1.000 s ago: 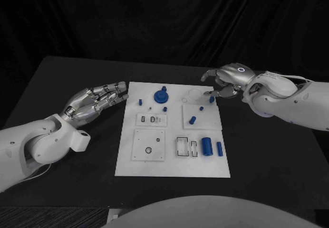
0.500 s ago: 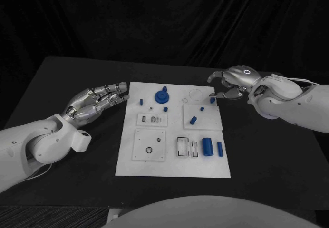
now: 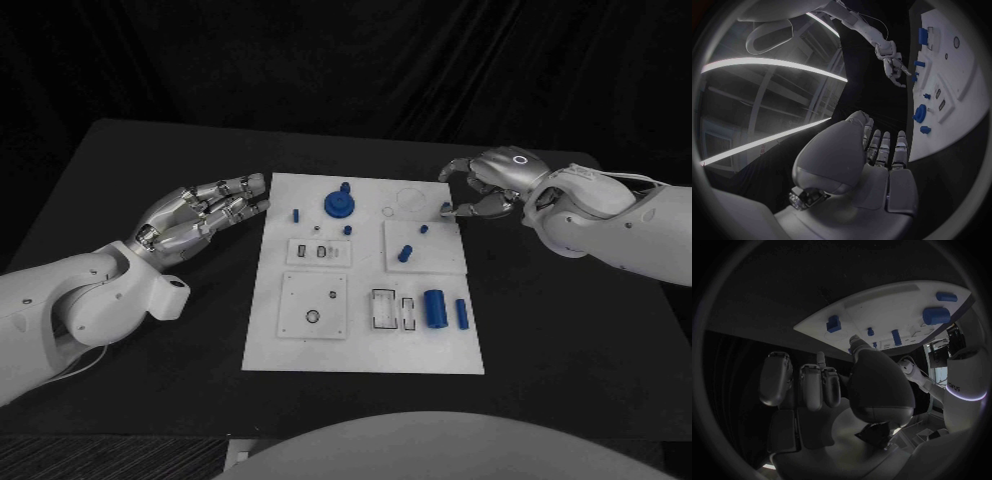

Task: Assemble the parts on the task board

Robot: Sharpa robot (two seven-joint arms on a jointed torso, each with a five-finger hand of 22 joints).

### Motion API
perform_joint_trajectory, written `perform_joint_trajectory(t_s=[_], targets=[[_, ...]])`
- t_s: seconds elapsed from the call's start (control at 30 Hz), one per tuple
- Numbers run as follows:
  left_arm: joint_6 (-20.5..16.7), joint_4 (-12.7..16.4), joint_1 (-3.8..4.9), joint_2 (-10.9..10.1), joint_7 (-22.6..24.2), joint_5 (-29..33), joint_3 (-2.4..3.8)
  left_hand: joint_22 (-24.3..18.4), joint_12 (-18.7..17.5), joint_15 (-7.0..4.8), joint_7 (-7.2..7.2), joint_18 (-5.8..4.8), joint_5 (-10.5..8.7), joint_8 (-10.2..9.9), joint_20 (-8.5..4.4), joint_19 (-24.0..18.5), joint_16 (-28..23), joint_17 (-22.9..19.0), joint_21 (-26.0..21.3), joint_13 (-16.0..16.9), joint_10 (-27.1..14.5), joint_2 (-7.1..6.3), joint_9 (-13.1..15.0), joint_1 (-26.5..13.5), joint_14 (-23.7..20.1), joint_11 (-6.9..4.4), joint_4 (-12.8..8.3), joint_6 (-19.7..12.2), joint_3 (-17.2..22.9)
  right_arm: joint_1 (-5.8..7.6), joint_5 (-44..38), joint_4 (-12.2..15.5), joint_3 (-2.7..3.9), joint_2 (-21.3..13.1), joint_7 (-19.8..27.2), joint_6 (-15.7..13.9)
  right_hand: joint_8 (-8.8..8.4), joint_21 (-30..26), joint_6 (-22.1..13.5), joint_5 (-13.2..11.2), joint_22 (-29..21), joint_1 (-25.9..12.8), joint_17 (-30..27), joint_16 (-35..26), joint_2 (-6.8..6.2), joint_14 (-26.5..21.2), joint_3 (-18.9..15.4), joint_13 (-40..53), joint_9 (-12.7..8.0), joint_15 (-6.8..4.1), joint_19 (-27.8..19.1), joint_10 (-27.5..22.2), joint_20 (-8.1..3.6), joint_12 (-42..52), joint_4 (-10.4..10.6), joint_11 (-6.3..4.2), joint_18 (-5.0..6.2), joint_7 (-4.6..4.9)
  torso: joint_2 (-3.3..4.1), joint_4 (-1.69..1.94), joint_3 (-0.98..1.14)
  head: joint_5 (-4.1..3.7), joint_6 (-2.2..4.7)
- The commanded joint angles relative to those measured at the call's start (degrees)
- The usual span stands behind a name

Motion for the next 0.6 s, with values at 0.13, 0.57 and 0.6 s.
perform_joint_trajectory(t_s=[0.13, 0.57, 0.6], targets=[[0.8, -0.03, -0.12, 0.1, 0.51, 0.01, 0.05, -0.08, 0.01, 0.35, -0.02, 0.19, -0.36, 0.16, 0.51, 0.0, 0.09, -0.06, -0.29, -0.02, -0.28, -0.08, 0.0, 0.16, -0.17, 0.29, 0.0, -0.38, 0.21, -0.75, -0.04, -0.15, 0.02, -0.19, -0.06, -0.28, 0.7, -0.42, 0.15, 0.72, 9.51, -0.41, 11.53, -0.37, 0.29, 4.86, 0.16, 15.08, -0.27, 0.16, -0.14, 6.09, 0.3, 0.2, -0.08, 0.12, -0.26, 0.13, 0.05, -0.09, 0.0, 0.07, -0.01], [0.99, -0.32, -0.19, 0.15, 0.34, 0.01, 0.05, -0.08, 0.01, 0.35, -0.02, 0.19, -0.36, 0.16, 0.51, 0.0, 0.09, -0.06, -0.29, -0.02, -0.28, -0.08, 0.0, 0.16, -0.17, 0.29, 0.0, -0.38, 0.21, -1.29, -0.04, -0.86, 0.02, 0.33, -0.01, 0.29, 5.63, -1.46, 1.76, 11.22, 9.68, 2.28, 11.1, -0.97, 1.48, 4.7, 2.16, 15.08, -0.41, 0.12, -0.28, 6.09, 0.31, 0.2, -0.24, 0.06, -0.14, 0.03, 0.07, -0.11, 0.03, -0.08, -0.01], [1.01, -0.33, -0.2, 0.16, 0.34, 0.01, 0.05, -0.08, 0.01, 0.35, -0.02, 0.19, -0.36, 0.16, 0.51, 0.0, 0.09, -0.06, -0.29, -0.02, -0.28, -0.08, 0.0, 0.16, -0.17, 0.29, 0.0, -0.38, 0.21, -1.32, -0.04, -0.93, 0.02, 0.4, -0.01, 0.43, 6.21, -1.45, 1.86, 12.25, 9.73, 2.65, 11.12, -0.95, 1.54, 4.71, 2.34, 15.08, -0.26, 0.09, -0.24, 6.09, 0.3, 0.2, -0.24, 0.04, -0.15, 0.0, 0.11, -0.14, 0.05, -0.13, -0.01]])
